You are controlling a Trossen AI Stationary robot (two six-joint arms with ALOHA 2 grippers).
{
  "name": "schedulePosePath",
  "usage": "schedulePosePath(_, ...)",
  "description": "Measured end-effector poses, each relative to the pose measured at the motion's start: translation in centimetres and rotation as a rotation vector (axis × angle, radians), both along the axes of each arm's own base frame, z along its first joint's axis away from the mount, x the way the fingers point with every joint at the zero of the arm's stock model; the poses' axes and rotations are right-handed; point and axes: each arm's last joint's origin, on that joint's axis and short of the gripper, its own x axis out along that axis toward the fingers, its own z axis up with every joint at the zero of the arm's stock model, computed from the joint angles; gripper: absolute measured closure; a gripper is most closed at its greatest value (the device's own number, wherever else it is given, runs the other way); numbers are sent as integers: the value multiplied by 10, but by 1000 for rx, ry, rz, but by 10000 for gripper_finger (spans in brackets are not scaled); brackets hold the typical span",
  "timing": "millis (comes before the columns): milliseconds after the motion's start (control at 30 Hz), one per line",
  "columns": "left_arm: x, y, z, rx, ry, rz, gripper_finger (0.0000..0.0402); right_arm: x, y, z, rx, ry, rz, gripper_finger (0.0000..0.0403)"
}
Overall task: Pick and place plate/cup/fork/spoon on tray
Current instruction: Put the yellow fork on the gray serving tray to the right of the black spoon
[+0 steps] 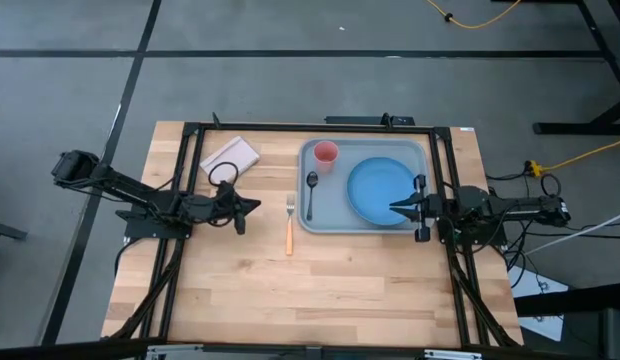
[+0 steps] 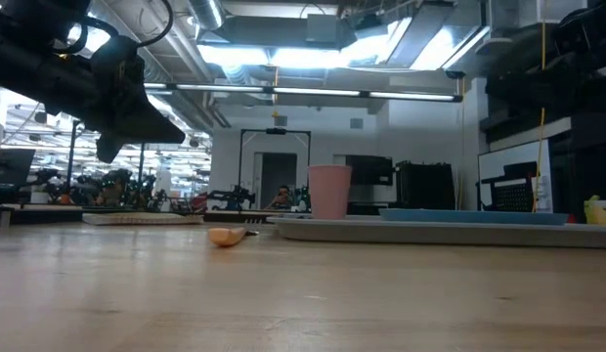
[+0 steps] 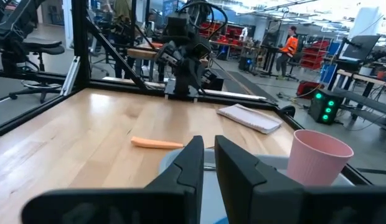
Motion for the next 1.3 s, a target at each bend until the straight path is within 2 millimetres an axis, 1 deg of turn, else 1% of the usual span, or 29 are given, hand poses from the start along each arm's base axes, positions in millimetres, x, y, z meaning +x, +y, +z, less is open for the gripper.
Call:
schedulePosePath(100,2,0,7,-57,-89,7,401,0,0,0,-1,0,0,357)
schedulePosePath(167,5,-2,18,-76,-168,-33,401,0,0,0,0,0,0,357)
schedulePosePath(200,9,-4,27,-69,-202,-85,401,0,0,0,0,0,0,357)
schedulePosePath(267,18,-11,55,-10,-253,-231,401,0,0,0,-1,0,0,357)
schedulePosePath(333,31,-19,80,84,-242,-351,401,0,0,0,0,0,0,357)
schedulePosePath(400,44,-28,101,169,-171,-446,401,0,0,0,0,-1,0,357)
schedulePosePath(467,55,-36,121,193,-72,-479,401,0,0,0,-1,-1,0,357)
schedulePosePath(533,64,-40,132,145,75,-452,401,0,0,0,0,-1,0,357)
schedulePosePath(633,78,-44,140,15,266,-301,401,0,0,0,-1,-1,0,357)
schedulePosePath(700,86,-45,144,-81,323,-158,401,0,0,0,-1,-1,0,357)
schedulePosePath(767,98,-46,143,-160,327,-26,401,0,0,0,-2,-1,0,357)
schedulePosePath(833,113,-45,137,-205,333,37,401,0,0,0,-2,-1,0,357)
schedulePosePath(933,133,-42,123,-212,380,69,401,0,0,0,-3,-1,0,357)
schedulePosePath(1033,152,-39,108,-226,360,87,401,0,0,0,-3,-1,0,357)
schedulePosePath(1100,163,-39,102,-257,340,67,401,0,0,0,-3,-1,0,357)
schedulePosePath(1200,175,-40,92,-297,330,22,401,0,0,0,-3,-1,0,357)
schedulePosePath(1300,180,-40,83,-358,317,76,401,0,0,0,-3,-1,0,357)
